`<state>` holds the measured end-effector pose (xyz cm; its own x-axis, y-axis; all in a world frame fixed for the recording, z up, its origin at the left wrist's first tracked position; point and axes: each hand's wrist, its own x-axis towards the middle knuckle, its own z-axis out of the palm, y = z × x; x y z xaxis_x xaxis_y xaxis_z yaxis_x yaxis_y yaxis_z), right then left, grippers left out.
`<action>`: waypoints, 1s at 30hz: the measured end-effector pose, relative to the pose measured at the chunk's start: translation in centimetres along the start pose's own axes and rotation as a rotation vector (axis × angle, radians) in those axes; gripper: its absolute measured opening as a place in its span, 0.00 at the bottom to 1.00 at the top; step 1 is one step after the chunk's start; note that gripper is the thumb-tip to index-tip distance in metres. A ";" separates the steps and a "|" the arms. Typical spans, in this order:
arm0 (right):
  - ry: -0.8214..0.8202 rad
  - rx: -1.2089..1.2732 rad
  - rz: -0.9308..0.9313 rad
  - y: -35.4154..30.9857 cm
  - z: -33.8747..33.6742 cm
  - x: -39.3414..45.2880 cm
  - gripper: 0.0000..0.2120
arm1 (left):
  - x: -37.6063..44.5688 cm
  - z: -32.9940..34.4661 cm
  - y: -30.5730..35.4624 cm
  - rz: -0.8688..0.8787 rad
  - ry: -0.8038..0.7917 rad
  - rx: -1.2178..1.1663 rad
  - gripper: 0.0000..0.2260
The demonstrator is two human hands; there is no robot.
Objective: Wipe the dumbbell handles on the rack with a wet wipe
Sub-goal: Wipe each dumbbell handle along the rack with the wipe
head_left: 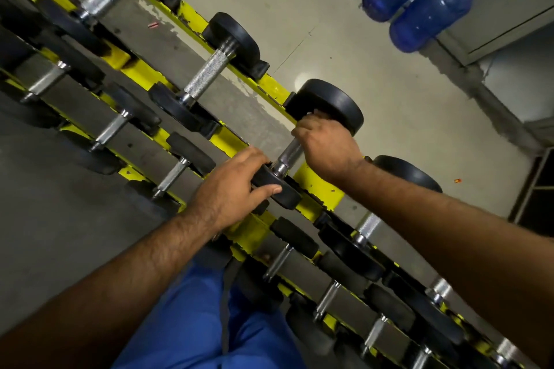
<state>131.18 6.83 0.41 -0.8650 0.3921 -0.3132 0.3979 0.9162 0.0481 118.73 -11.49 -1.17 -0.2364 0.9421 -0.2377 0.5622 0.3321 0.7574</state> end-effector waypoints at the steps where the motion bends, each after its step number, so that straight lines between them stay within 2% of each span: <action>1: -0.017 -0.012 -0.035 -0.7 0.1 -0.1 0.18 | 0.1 -0.2 -0.1 -0.002 -0.012 -0.012 0.23; 3: -0.052 -0.001 -0.148 -1.2 0.3 -0.5 0.18 | 0.1 -0.2 0.0 -0.013 -0.022 -0.016 0.22; 4: -0.042 0.019 -0.146 -0.7 0.1 -0.5 0.18 | 0.0 0.0 0.2 -0.017 -0.018 -0.013 0.22; 7: 0.031 0.071 0.014 0.2 0.0 -0.7 0.18 | -0.1 0.6 0.6 -0.027 -0.010 0.002 0.23; 8: 0.028 0.066 -0.003 -0.5 0.2 -1.1 0.18 | -0.2 0.7 0.6 -0.026 -0.011 0.013 0.24; 11: -0.024 0.120 -0.223 -1.8 0.4 -1.9 0.19 | -0.3 1.2 0.9 -0.026 -0.011 0.036 0.26; 12: -0.024 0.116 -0.223 -1.2 0.2 -1.9 0.19 | -0.4 1.3 1.0 -0.027 -0.008 0.039 0.27; 15: 0.005 0.095 -0.030 -0.1 -0.4 -1.7 0.21 | -0.5 1.3 1.1 -0.030 -0.014 0.034 0.28; 16: -0.014 0.081 -0.042 -0.9 -0.4 -1.8 0.20 | -0.5 1.3 1.1 -0.033 -0.011 0.024 0.28; 19: -0.083 0.081 -0.303 -2.4 0.1 -2.0 0.16 | -0.5 1.1 1.1 -0.045 0.012 -0.038 0.27; 20: -0.095 0.077 -0.306 -2.0 0.0 -1.7 0.16 | -0.5 1.1 1.0 -0.048 0.012 -0.043 0.27; 23: -0.079 0.027 -0.097 -0.5 -0.4 -0.7 0.17 | -0.6 1.0 0.9 -0.047 0.003 -0.020 0.27; 24: -0.083 0.013 -0.088 -0.8 -0.3 -0.6 0.17 | -0.6 1.0 1.0 -0.045 0.008 -0.016 0.27; 27: -0.110 0.067 -0.315 -2.7 0.5 -1.6 0.14 | -1.0 1.2 1.5 -0.039 0.023 -0.009 0.26; 28: -0.113 0.079 -0.330 -2.4 0.3 -1.6 0.14 | -1.1 1.3 1.6 -0.040 0.024 -0.003 0.27; 30: -0.085 0.069 -0.199 -0.9 0.0 -1.0 0.17 | -1.2 1.4 1.6 -0.044 0.025 0.009 0.27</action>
<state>131.69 5.57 0.63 -0.9005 0.1935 -0.3895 0.2449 0.9657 -0.0864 121.02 -11.98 -0.50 -0.2808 0.9254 -0.2547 0.5581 0.3733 0.7411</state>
